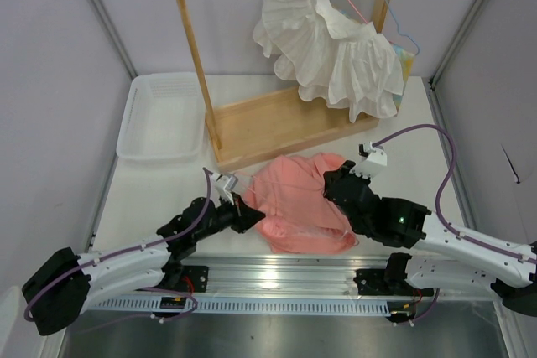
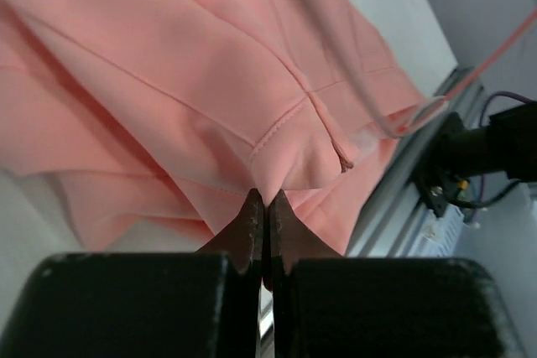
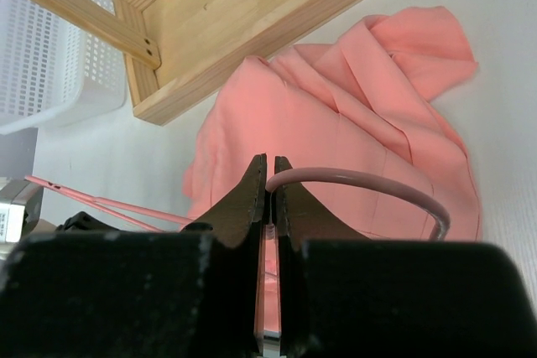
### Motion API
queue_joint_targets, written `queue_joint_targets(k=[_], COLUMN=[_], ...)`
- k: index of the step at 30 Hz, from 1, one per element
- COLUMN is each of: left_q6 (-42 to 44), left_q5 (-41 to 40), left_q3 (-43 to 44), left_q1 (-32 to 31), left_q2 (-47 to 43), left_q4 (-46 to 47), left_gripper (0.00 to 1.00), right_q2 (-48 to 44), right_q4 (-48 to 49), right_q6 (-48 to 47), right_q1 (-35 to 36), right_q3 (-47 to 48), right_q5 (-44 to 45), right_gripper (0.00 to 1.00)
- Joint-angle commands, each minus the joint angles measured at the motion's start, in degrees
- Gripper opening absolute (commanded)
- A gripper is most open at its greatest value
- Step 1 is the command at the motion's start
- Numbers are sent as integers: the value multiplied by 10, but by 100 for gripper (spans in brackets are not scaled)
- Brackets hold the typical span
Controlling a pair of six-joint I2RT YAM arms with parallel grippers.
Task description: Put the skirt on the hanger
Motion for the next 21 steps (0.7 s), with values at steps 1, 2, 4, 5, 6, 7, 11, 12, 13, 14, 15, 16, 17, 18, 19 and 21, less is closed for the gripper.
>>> queue_joint_targets(k=[1,2,4,5,6,7,11,12,13,14,15,16,17,18,19,21], left_q6=[-8,-6,-21,-45,-57,-68,-93,-92,-90,-81,-76,-60,-53,-46,-30,-6], left_q5=[81,85,111,118,129,140,190,198,205,214,219,221,232,238,243,267], left_q3=[14,18,0,-4,-20,-24,-8,-3,12,17,22,40,46,57,70,90], left_q1=[7,8,25,48,61,72,101,101,100,100,101,101,100,101,101,100], left_q2=[-5,-6,-16,-20,-27,-30,-17,-11,-3,-1,3,8,11,14,25,39], left_q4=[72,67,112,125,138,169,178,176,176,170,160,146,117,104,86,33], left_gripper=[0,0,0,0,0,0,0,0,0,0,0,0,0,0,0,0], right_q2=[-4,-3,-3,-4,-4,-5,-8,-7,-8,-8,-8,-6,-4,-2,0,5], right_q4=[28,29,31,31,31,29,29,29,29,32,34,33,32,32,31,30], right_q6=[2,1,-1,-2,-4,-4,-9,-10,-11,-12,-14,-19,-21,-23,-26,-29], right_q1=[3,3,3,3,3,3,3,3,3,3,3,4,3,3,3,3], right_q3=[1,1,1,1,2,4,6,7,8,9,11,14,18,20,22,26], right_q5=[18,16,17,17,18,20,22,24,23,24,25,25,27,28,29,29], right_gripper=[0,0,0,0,0,0,0,0,0,0,0,0,0,0,0,0])
